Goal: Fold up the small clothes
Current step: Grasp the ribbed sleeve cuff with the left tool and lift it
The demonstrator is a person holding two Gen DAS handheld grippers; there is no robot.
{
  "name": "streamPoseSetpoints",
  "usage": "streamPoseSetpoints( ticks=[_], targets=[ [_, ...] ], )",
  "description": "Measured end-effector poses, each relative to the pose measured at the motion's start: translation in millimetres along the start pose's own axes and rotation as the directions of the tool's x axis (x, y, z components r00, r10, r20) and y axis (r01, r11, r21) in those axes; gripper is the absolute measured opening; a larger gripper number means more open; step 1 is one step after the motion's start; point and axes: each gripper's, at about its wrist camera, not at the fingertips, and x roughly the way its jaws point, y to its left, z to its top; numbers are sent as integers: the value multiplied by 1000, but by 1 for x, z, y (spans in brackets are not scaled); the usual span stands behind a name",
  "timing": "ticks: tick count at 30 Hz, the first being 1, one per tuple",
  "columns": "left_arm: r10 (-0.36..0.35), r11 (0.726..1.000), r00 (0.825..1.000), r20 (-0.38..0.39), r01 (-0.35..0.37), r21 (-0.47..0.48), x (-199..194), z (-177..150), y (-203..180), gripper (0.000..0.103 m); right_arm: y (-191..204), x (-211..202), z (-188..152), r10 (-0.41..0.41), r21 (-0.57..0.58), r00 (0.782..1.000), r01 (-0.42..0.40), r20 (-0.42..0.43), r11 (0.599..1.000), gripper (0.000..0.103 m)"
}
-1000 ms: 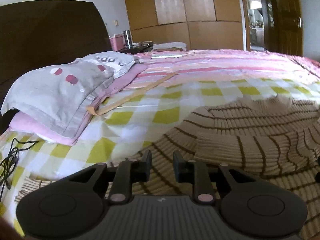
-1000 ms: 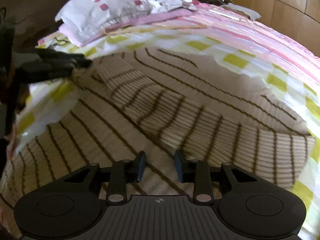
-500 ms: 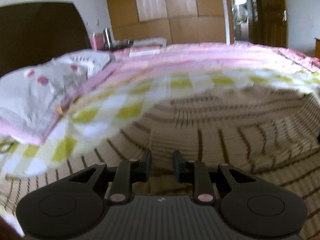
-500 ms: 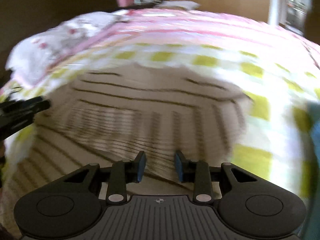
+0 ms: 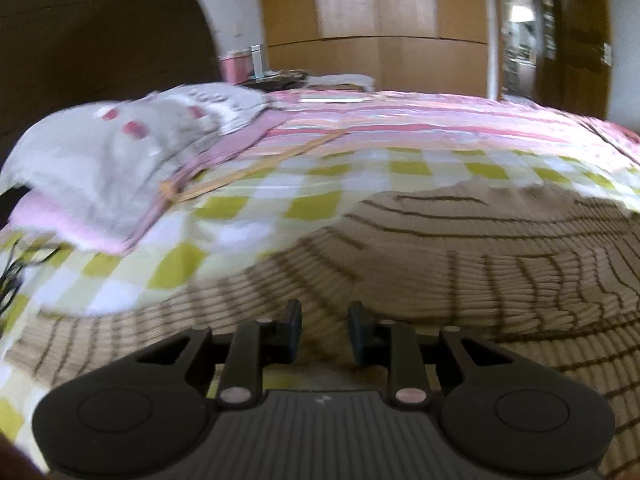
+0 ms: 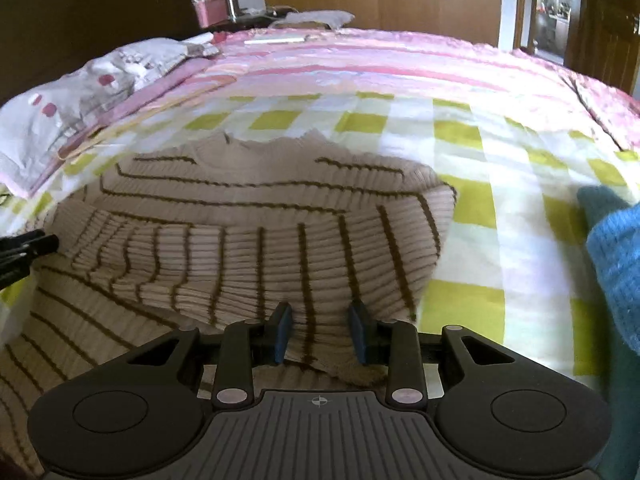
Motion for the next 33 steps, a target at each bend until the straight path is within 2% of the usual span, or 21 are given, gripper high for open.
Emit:
streamPoseSetpoints(
  ticks=[4, 9, 13, 16, 20, 25, 29, 33],
  targets=[
    [51, 991, 998, -37, -55, -124, -8, -6, 44, 33, 9, -14, 0, 37, 0, 998, -37, 42, 999, 31],
    [114, 967, 990, -87, -130, -218, -18, -20, 91, 34, 25, -21, 1, 96, -6, 994, -96, 56, 995, 32],
    [146, 938, 982, -121, -177, -298, -24, -32, 123, 34, 44, -22, -2, 133, -25, 990, -132, 51, 991, 32],
    [140, 902, 982, -129, -180, -391, -26, -38, 145, 36, 56, -21, -3, 156, -39, 987, -155, 42, 987, 32],
    [168, 875, 976, -136, -211, -435, -23, -43, 162, 39, 72, -23, -5, 180, -63, 983, -178, 33, 982, 32],
    [157, 810, 978, -135, -206, -549, -27, -52, 184, 46, 87, -25, -3, 209, -82, 977, -206, 33, 975, 32],
    [119, 732, 985, -123, -171, -659, -22, -57, 200, 49, 99, -26, -1, 240, -96, 970, -236, 37, 967, 32],
    [132, 679, 986, -98, -162, -716, -13, -56, 209, 49, 110, -25, 0, 264, -103, 964, -259, 36, 960, 32]
  ],
)
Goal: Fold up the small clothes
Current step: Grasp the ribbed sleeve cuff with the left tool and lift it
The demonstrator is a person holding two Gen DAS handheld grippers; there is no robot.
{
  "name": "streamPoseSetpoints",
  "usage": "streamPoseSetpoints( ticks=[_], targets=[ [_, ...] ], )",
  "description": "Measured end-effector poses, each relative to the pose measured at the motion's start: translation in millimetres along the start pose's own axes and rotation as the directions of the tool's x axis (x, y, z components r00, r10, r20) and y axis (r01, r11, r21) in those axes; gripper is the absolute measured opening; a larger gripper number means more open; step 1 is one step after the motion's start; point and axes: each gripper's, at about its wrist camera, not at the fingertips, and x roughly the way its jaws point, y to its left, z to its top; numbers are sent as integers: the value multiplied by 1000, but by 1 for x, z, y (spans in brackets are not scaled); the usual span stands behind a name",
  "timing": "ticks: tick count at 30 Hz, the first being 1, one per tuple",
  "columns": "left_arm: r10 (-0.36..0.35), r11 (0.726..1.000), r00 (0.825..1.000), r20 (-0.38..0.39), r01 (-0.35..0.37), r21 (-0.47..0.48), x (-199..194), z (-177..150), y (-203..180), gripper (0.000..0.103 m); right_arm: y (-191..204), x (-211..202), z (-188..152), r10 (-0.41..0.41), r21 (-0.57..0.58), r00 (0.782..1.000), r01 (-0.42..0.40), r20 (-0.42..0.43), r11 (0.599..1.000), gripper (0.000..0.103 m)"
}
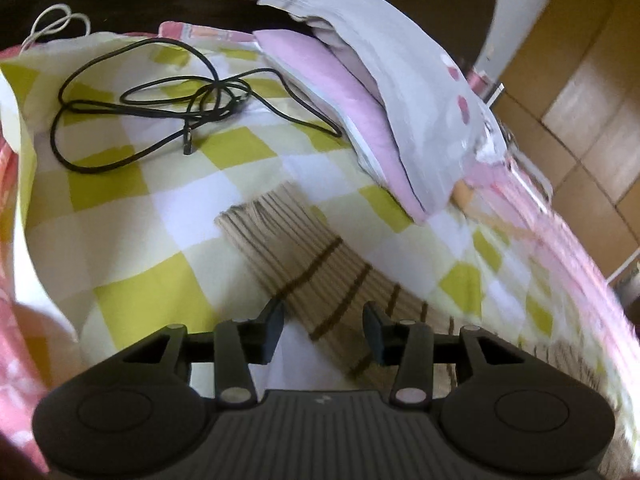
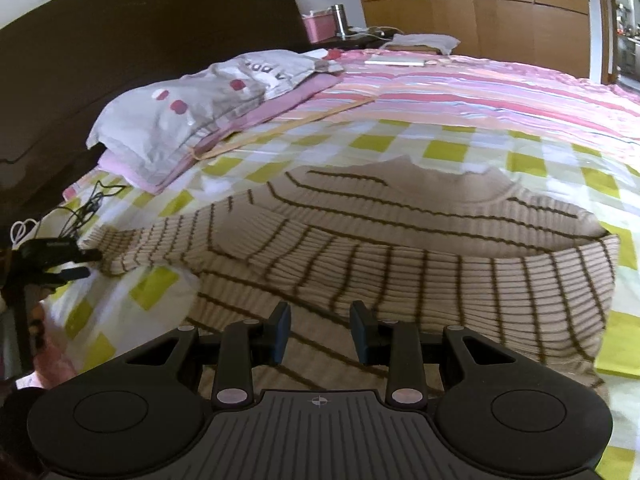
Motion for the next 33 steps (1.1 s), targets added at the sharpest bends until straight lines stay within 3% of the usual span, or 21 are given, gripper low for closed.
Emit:
streamPoseSetpoints(
  ticks=[9, 11, 13, 15, 20, 23, 27, 33],
  targets=[
    [-6, 991, 998, 64, 15, -134, 14, 8, 8, 48, 5, -3, 5, 39, 27, 999, -39, 10, 999, 32],
    [3, 990, 998, 67, 6, -143, 15, 10, 8, 41, 7, -3, 5, 42, 27, 999, -43, 11, 999, 32],
    [15, 988, 998, 64, -5, -153, 18, 11, 9, 21, 9, -2, 6, 49, 30, 999, -49, 13, 998, 32],
    [17, 986, 998, 59, -7, -164, 19, 12, 11, 17, 9, -2, 6, 55, 37, 998, -55, 14, 998, 32],
    [-37, 992, 997, 69, 45, -120, 14, 13, 0, 15, 10, -2, 8, 63, 41, 998, -64, 16, 997, 32],
    [-116, 988, 991, 69, 122, -96, 8, 13, -14, 14, 9, -3, 10, 69, 49, 997, -70, 20, 996, 32],
    [-248, 968, 968, 32, 249, -21, -4, 4, -45, 14, 3, -4, 11, 80, 85, 997, -82, 21, 993, 32],
    [-414, 891, 901, -129, 430, 147, -18, -45, -108, 14, -1, -2, 17, 120, 153, 992, -123, 32, 981, 32]
  ],
)
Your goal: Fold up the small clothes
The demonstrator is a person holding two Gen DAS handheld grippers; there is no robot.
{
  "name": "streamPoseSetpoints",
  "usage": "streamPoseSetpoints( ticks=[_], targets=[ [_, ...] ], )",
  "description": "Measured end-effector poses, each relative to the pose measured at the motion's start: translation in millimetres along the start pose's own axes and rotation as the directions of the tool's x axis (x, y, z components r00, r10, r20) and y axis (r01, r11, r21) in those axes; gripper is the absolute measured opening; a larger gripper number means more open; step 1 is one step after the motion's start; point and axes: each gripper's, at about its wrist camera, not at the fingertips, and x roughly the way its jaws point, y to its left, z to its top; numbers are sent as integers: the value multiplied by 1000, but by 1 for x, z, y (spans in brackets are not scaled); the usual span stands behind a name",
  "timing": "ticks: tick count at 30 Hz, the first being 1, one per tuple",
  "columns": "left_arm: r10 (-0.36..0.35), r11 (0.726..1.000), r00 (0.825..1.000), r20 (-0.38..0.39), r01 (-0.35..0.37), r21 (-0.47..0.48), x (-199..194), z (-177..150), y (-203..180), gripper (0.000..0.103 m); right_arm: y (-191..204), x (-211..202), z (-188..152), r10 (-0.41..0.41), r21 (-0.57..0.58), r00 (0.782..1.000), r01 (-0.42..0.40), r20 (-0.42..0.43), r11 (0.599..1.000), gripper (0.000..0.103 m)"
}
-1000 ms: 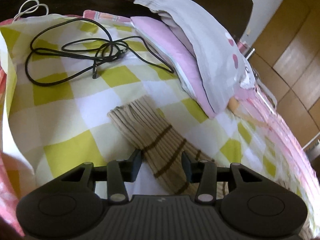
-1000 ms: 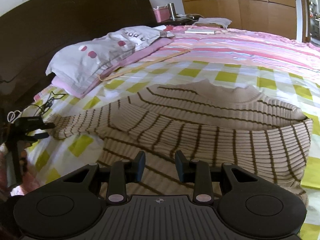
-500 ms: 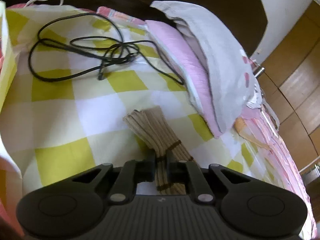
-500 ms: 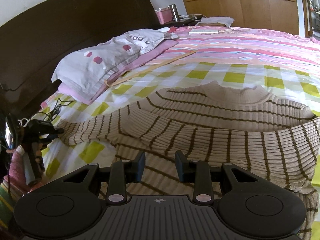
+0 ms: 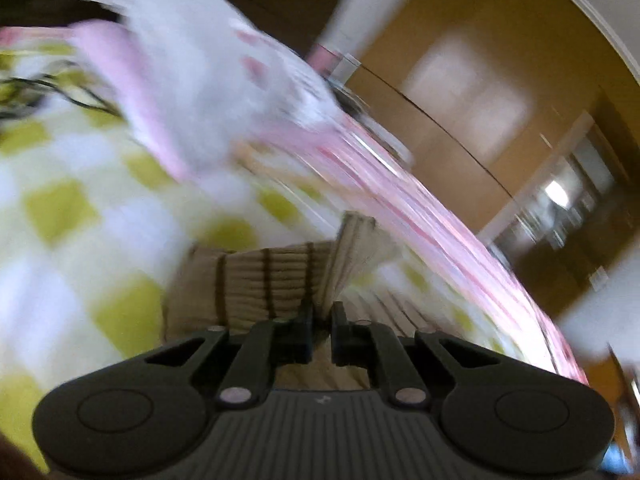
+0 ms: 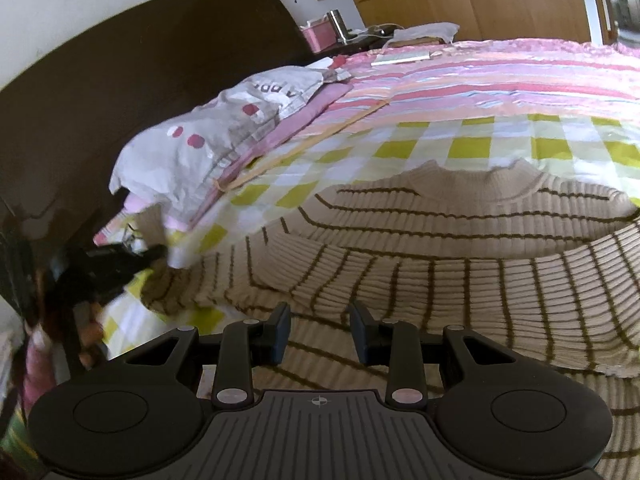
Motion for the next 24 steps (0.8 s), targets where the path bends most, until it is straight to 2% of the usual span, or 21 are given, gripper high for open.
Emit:
streamPoseSetpoints(
  ticks=[2, 4, 7, 10, 14, 21, 24],
  targets=[
    [-45, 997, 996, -76, 49, 58, 7, -21, -21, 14, 2, 4, 4, 27, 19, 1000, -26, -3, 999, 35],
    [-58, 990, 989, -135, 74, 120, 13, -37, -35, 14, 5, 12, 8, 59, 43, 998, -59, -7, 997, 46],
    [-56, 969, 979, -198, 101, 226, 20, -56, -51, 14, 6, 26, 13, 110, 95, 994, -107, -20, 990, 49],
    [-67, 959, 973, -221, 124, 253, 24, -60, -55, 14, 1, 40, 14, 162, 184, 986, -152, -38, 971, 54],
    [-69, 942, 968, -243, 143, 302, 27, -66, -59, 14, -9, 53, 10, 167, 273, 984, -144, -60, 951, 59],
    [-104, 918, 956, -275, 199, 344, 25, -77, -67, 14, -34, 67, 10, 216, 466, 974, -161, -66, 870, 64],
    [-111, 918, 953, -282, 207, 339, 26, -76, -65, 14, -32, 77, 12, 183, 463, 976, -109, -117, 880, 63]
  ],
)
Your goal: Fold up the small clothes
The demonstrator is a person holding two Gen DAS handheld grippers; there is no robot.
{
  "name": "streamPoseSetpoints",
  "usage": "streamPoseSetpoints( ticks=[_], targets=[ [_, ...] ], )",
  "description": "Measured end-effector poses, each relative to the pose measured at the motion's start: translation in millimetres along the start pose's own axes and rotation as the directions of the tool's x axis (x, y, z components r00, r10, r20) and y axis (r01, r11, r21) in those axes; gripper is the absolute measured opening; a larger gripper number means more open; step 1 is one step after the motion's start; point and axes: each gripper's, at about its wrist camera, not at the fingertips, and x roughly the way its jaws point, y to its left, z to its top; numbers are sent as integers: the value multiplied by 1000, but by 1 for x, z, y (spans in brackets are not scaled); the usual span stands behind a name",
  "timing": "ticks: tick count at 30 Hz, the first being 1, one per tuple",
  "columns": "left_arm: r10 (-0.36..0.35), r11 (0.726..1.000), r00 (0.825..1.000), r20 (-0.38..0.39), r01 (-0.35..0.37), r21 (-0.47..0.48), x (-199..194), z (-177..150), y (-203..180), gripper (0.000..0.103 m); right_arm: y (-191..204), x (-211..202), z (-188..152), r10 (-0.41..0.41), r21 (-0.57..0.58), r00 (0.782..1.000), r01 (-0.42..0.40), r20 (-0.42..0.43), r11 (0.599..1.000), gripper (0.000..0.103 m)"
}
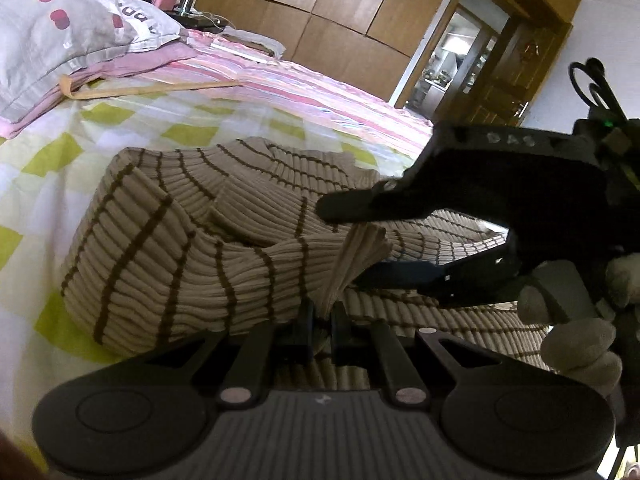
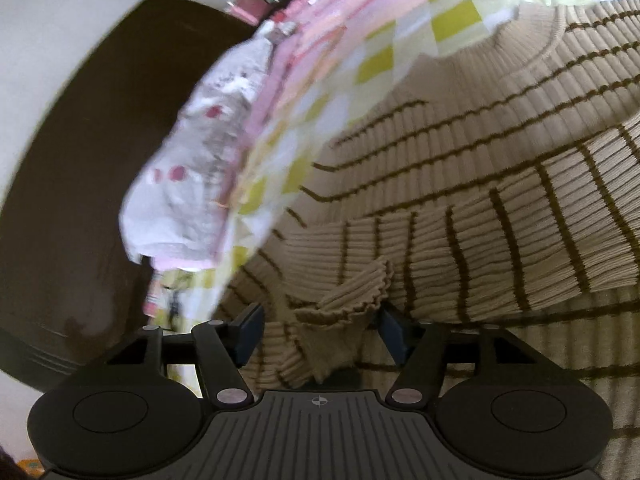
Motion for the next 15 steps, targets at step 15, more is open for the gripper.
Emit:
streamPoseSetpoints(
  ticks=[15],
  targets=[
    [-39, 997, 999, -18, 40, 71, 5, -1, -4, 14, -12, 3, 8, -15, 46, 997, 19, -77, 999, 29]
  ],
)
